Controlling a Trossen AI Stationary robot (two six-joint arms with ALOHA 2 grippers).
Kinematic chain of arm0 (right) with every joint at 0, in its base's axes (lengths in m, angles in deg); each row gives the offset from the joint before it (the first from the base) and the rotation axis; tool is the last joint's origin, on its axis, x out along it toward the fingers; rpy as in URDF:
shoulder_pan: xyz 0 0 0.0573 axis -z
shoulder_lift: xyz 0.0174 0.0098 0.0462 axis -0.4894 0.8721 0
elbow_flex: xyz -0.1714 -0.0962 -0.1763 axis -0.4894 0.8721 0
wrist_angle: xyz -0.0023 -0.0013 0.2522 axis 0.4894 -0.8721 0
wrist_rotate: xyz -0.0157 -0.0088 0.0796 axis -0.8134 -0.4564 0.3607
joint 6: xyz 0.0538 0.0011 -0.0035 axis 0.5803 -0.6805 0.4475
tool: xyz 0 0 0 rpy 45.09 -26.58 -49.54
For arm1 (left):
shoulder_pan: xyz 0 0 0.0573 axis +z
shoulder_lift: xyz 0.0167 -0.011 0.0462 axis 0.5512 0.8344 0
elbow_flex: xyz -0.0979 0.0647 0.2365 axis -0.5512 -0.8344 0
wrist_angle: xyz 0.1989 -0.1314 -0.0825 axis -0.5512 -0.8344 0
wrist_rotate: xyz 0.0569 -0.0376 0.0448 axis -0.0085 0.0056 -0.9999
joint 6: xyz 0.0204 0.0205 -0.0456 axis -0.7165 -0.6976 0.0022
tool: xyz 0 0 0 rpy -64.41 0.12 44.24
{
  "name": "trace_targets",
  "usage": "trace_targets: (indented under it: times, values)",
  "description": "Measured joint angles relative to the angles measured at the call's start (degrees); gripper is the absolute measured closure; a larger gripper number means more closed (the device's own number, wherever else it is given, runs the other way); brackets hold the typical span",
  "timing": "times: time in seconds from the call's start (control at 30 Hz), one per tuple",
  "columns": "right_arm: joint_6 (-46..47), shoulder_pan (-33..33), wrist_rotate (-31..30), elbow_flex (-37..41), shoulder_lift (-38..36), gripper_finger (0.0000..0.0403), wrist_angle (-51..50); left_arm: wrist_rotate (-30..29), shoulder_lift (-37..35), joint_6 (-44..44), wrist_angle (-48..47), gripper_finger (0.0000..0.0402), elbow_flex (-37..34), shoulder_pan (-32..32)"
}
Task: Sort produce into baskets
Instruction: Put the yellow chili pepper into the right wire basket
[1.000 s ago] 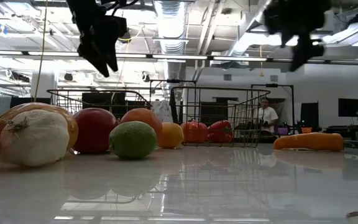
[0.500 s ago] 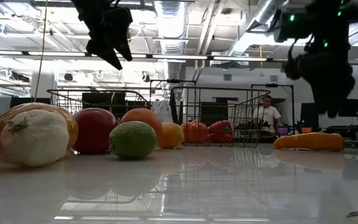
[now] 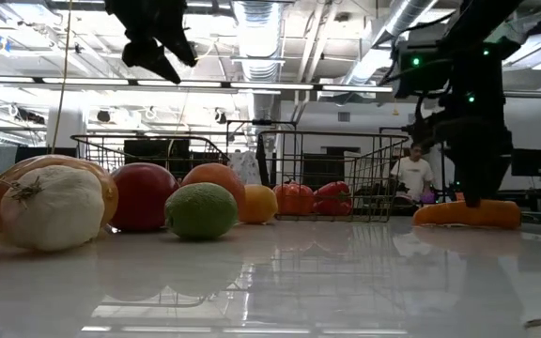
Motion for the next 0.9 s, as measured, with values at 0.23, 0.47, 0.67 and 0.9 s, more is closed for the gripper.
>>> trace_targets:
  times: [0.23, 0.47, 0.67, 0.9]
  values:
    - [-2.16, -1.16, 0.08, 0.02, 3.8, 0.0144, 0.89, -1.42, -1.52, 0.02, -0.75, 0.0072, 0.0, -0.01]
    - [-0.71, -3.71, 4.74, 0.0, 3.56, 0.0229, 0.72, -1.7, -1.47, 0.02, -1.14, 0.0072, 0.0, -0.01]
    - [2.82, -8.52, 10.51, -1.2, -1.27, 0.0225, 2.37, -3.46, -1.42, 0.0, -0.99, 0.0072, 0.0, -0.01]
    - [3.33, -10.52, 12.39, -7.3, -6.93, 0.0201, 19.34, -4.73, -0.47, -0.85, 1.66, 0.0072, 0.02, 0.01]
